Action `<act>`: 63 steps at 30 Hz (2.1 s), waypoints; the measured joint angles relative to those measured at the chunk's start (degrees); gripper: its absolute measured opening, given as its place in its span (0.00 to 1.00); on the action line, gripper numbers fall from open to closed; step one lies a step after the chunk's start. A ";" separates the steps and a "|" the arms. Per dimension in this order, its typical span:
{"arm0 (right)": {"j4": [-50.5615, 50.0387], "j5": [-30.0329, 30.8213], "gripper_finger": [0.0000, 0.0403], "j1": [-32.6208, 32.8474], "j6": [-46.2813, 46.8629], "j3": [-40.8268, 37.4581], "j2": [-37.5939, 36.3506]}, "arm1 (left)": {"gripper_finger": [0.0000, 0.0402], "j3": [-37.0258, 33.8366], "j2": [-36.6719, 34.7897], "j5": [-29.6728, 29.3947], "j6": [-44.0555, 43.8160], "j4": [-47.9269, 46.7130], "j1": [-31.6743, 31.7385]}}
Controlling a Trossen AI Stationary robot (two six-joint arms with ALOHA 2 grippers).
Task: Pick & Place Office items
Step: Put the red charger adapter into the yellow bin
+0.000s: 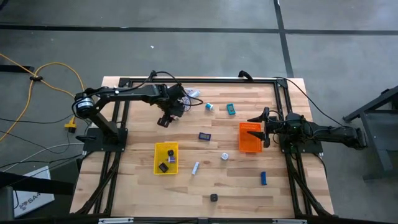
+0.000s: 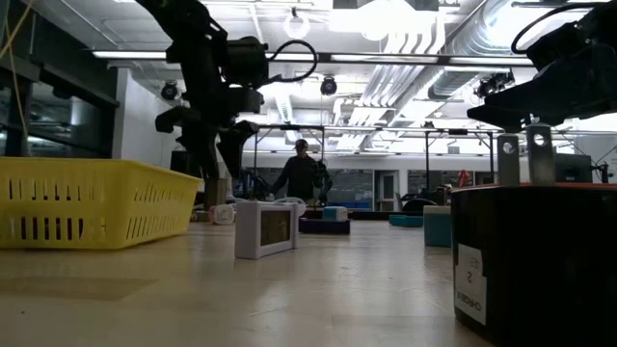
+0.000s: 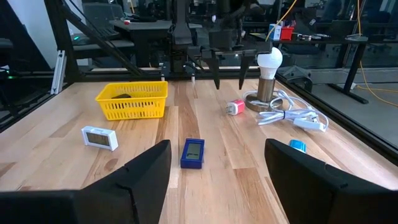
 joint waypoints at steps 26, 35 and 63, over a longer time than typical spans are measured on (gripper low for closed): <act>0.00 -0.02 0.62 0.00 0.00 0.00 0.00 | 0.60 0.00 6.32 -15.09 5.33 0.58 -6.55; -0.01 0.06 0.62 0.00 0.00 0.02 0.00 | 0.60 -0.04 7.17 -17.81 6.47 1.59 -6.77; -0.02 0.04 0.62 0.00 0.00 0.00 0.09 | 0.59 -0.09 10.43 -15.23 7.82 2.22 -4.46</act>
